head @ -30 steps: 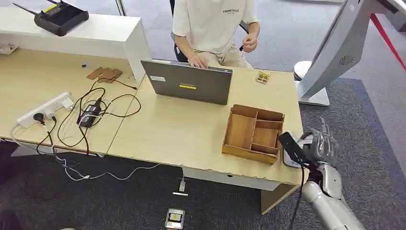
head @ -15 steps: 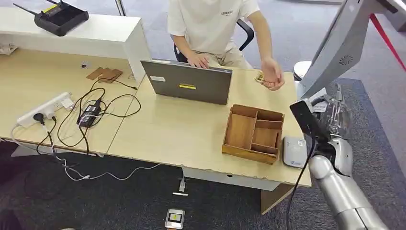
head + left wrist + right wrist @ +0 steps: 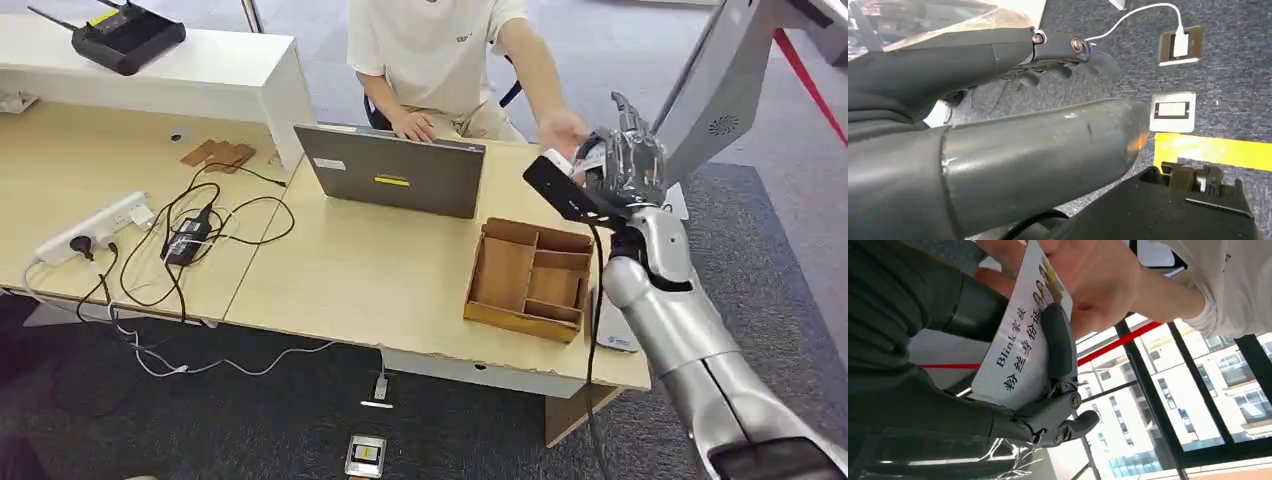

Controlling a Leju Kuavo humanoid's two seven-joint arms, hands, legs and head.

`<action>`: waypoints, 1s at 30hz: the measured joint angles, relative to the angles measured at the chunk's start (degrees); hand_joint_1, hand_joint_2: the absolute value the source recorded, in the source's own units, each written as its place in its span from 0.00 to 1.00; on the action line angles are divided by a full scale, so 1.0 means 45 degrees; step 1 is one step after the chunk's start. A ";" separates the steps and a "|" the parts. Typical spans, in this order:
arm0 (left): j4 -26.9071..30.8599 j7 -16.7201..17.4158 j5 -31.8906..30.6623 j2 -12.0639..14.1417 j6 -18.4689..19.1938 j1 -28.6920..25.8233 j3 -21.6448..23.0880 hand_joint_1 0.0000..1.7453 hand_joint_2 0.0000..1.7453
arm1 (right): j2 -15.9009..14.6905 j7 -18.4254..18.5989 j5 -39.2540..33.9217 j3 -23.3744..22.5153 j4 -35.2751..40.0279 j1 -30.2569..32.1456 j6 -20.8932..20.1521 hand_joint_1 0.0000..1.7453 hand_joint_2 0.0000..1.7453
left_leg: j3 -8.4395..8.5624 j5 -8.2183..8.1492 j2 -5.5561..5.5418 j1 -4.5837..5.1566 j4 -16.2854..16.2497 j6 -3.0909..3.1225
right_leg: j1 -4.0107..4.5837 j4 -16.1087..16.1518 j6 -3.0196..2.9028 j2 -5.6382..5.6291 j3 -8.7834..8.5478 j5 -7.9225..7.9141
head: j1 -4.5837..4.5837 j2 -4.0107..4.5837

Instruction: Pass the card to the sensor for recognition and then transmit it.

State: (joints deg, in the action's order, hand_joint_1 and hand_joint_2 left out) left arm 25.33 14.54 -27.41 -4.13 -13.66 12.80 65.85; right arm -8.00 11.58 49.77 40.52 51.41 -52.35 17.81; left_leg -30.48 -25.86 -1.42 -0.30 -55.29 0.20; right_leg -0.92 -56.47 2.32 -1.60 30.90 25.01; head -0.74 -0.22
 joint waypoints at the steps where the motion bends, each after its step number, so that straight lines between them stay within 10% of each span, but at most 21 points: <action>1: 0.0000 -0.0015 -0.0019 -0.0015 0.0043 0.0025 0.0000 0.00 0.00 | 0.0171 -0.0019 0.0068 0.0146 -0.0311 -0.0181 -0.0053 1.00 1.00 | 0.0000 0.0000 -0.0002 0.0000 0.0000 0.0000 | 0.0000 0.0001 0.0000 0.0000 -0.0001 0.0000 | -0.0009 0.0000; 9: 0.0000 -0.0020 -0.0116 -0.0049 0.0112 0.0071 0.0000 0.00 0.00 | 0.1230 -0.0112 0.0219 0.0924 -0.2173 -0.0823 -0.0102 0.90 1.00 | -0.0007 0.0001 -0.0003 -0.0001 -0.0001 0.0001 | -0.0001 0.0002 0.0000 0.0001 0.0008 0.0000 | -0.0010 0.0000; 10: 0.0000 -0.0029 -0.0131 -0.0053 0.0116 0.0072 0.0000 0.00 0.00 | 0.1336 -0.0112 0.0224 0.0996 -0.2385 -0.0856 -0.0073 0.18 1.00 | -0.0009 0.0001 -0.0003 -0.0001 -0.0002 0.0002 | -0.0002 0.0003 0.0000 0.0001 0.0010 0.0000 | -0.0004 0.0000; 11: 0.0000 -0.0039 -0.0136 -0.0058 0.0121 0.0073 0.0000 0.00 0.00 | 0.1405 -0.0112 0.0233 0.1031 -0.2547 -0.0876 -0.0049 0.00 1.00 | -0.0014 0.0001 -0.0005 -0.0001 -0.0002 0.0002 | -0.0002 0.0004 0.0000 0.0001 0.0013 0.0000 | -0.0010 0.0000; 30: 0.0000 -0.0083 -0.0393 -0.0058 0.0213 0.0065 -0.0029 0.00 0.00 | 0.1783 -0.0345 -0.0271 0.1521 -0.3964 -0.1347 0.2238 0.00 1.00 | -0.0011 0.0008 0.0002 0.0000 -0.0005 -0.0001 | -0.0001 0.0006 -0.0005 0.0000 0.0020 -0.0011 | -0.0005 0.0000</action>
State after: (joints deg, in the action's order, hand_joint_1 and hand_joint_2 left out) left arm 25.33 14.16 -29.18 -4.39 -12.70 13.09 65.72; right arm 0.02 10.03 48.55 47.36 33.57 -58.41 27.88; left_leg -30.52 -25.82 -1.41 -0.30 -55.31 0.19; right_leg -0.93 -56.44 2.30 -1.60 31.00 24.96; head -0.76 -0.22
